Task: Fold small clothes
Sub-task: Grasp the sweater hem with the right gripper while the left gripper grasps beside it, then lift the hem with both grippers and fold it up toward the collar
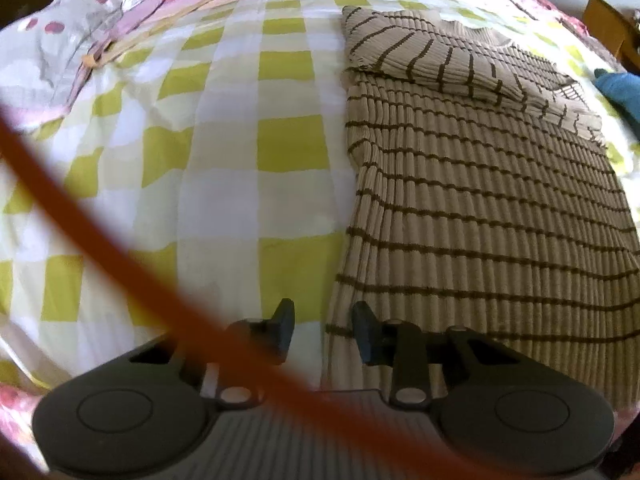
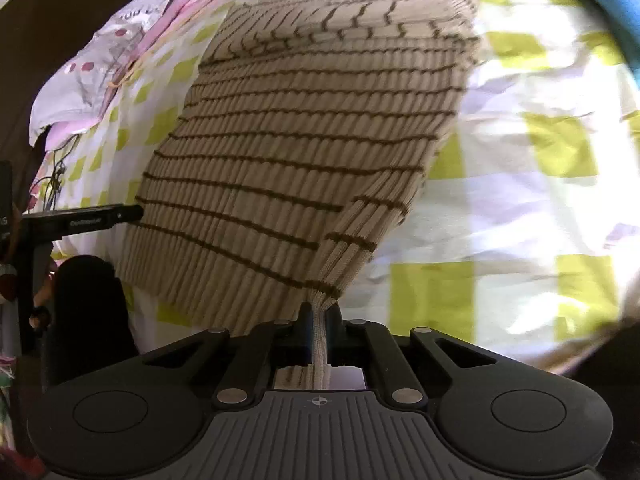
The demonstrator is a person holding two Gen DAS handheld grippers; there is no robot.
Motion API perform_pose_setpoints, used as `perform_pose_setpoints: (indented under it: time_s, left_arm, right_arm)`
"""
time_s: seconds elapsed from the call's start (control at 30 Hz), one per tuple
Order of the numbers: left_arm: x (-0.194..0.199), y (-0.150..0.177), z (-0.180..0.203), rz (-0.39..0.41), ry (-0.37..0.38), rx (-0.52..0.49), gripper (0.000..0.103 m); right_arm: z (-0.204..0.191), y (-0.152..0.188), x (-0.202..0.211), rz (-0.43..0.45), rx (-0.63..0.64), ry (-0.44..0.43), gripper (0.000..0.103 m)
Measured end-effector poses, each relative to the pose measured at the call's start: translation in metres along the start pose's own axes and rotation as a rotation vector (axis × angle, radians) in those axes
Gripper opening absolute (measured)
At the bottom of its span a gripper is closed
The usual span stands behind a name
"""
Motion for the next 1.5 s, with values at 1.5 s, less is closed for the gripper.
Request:
perform_pose_setpoints:
  time_s: [1.5]
  left_arm:
    - [0.052, -0.149, 0.008, 0.34, 0.505, 0.112, 0.008]
  right_arm:
    - [0.068, -0.11, 0.068, 0.543, -0.324, -0.515, 0.005]
Point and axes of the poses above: each gripper's, at about its wrist camera, not at the fingertips, and x roughly against the way its jaws point, z to its right, y to its underside, the point moved 3 cm from there along -x, roughly the way its jaws point, and after that the axes turned 14 degrees about -z, right-handed, at the moved point
